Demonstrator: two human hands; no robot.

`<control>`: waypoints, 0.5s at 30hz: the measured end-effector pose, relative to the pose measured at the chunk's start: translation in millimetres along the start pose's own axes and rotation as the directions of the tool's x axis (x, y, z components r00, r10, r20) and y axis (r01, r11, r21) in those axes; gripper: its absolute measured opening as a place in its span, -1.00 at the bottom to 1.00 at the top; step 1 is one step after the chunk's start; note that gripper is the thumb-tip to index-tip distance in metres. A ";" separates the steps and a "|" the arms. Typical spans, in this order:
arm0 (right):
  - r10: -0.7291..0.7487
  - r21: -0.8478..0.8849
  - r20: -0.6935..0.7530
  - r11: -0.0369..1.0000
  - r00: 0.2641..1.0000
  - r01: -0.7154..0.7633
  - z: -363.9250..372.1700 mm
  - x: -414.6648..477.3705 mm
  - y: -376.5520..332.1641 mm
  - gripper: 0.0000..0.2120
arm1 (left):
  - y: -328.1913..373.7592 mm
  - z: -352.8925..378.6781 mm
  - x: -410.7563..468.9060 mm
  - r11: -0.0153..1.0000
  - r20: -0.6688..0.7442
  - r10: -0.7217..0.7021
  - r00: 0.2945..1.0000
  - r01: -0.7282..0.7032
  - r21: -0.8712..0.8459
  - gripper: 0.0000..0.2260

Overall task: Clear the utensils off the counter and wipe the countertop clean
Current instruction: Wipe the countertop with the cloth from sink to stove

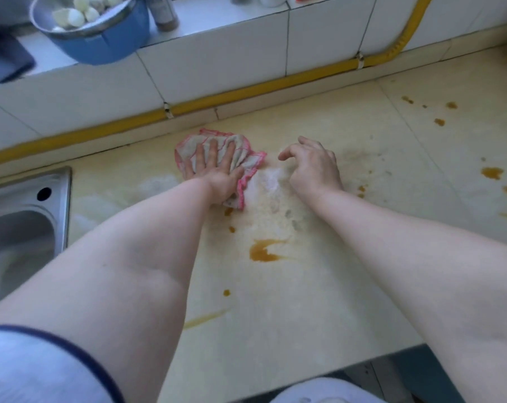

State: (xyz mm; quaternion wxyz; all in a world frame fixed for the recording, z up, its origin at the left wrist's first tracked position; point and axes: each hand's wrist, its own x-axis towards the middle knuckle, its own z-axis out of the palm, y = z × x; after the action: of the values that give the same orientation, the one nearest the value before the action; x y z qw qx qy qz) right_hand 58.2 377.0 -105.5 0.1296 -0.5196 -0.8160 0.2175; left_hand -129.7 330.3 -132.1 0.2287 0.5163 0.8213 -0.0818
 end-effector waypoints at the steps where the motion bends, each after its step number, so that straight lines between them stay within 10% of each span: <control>1: 0.003 0.005 0.004 1.000 1.000 -0.003 2.3 -2.6 -3.5 -0.50 | -13.0 1.3 -4.3 1.000 -0.005 -0.029 1.000 0.029 -0.010 -0.45; 15: -0.014 -0.014 -0.005 1.000 1.000 0.014 17.8 -84.8 -33.1 -0.54 | -90.2 43.6 -111.4 0.968 -0.014 -0.232 0.973 0.229 -0.107 -0.41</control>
State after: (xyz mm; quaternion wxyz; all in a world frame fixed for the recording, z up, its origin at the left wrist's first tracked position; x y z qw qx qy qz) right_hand 60.4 284.3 -103.5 0.1298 -0.5154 -0.8207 0.2096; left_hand -156.5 182.9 -128.5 0.2336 0.4058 0.8817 -0.0577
